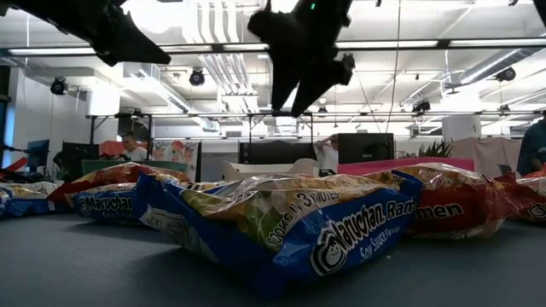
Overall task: Sort Maruchan noodles
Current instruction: Put the red noodle pack into the pink bin
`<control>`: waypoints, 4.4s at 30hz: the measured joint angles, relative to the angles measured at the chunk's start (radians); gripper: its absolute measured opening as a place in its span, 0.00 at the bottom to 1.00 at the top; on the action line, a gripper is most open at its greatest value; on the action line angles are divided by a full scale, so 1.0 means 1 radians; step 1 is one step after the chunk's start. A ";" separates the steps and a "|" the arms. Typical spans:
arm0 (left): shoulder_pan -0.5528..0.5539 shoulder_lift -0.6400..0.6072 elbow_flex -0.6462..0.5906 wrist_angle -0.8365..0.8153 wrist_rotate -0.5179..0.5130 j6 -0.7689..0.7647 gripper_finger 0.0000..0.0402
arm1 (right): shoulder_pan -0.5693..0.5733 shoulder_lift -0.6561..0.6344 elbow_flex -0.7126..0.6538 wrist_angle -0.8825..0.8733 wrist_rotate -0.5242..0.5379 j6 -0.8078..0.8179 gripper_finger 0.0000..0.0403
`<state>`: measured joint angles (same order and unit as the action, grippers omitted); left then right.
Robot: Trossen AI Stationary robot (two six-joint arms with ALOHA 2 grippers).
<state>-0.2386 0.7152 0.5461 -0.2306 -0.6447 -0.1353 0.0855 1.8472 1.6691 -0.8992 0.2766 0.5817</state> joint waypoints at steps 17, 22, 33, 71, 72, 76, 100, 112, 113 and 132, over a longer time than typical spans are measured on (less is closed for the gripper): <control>0.000 -0.066 0.000 -0.125 0.002 -0.062 0.00 | -0.059 0.220 0.072 0.435 -0.193 -0.510 0.52; 0.000 -0.075 0.000 -0.125 0.008 -0.066 0.00 | -0.093 0.276 0.071 0.590 -0.217 -0.607 0.52; 0.000 -0.077 0.000 -0.120 0.010 -0.068 0.00 | -0.169 0.353 0.071 0.768 -0.414 -0.571 0.52; 0.000 -0.056 0.000 -0.112 0.008 -0.068 0.00 | -0.150 0.320 0.071 0.735 -0.433 -0.547 0.02; 0.000 -0.056 0.000 -0.112 0.008 -0.068 0.00 | -0.146 0.312 0.071 0.722 -0.429 -0.548 0.02; 0.000 -0.052 0.000 -0.114 0.008 -0.069 0.00 | -0.126 0.284 0.071 0.609 -0.364 -0.535 0.02; -0.008 0.383 -0.004 -0.316 0.428 -0.243 0.00 | -0.048 0.270 0.012 0.481 -0.298 -0.099 0.02; -0.008 0.458 -0.005 -0.302 0.439 -0.275 0.00 | -0.089 0.270 -0.040 0.680 -0.384 0.044 0.09; -0.008 0.465 -0.005 -0.301 0.439 -0.275 0.00 | -0.094 0.270 -0.040 0.680 -0.391 0.048 0.12; -0.008 0.511 -0.006 -0.284 0.447 -0.259 0.00 | -0.129 0.317 -0.041 0.835 -0.358 0.229 0.71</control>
<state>-0.2462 1.2263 0.5400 -0.5149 -0.1978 -0.3939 -0.0436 2.1639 1.6279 -0.0643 -0.0818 0.8102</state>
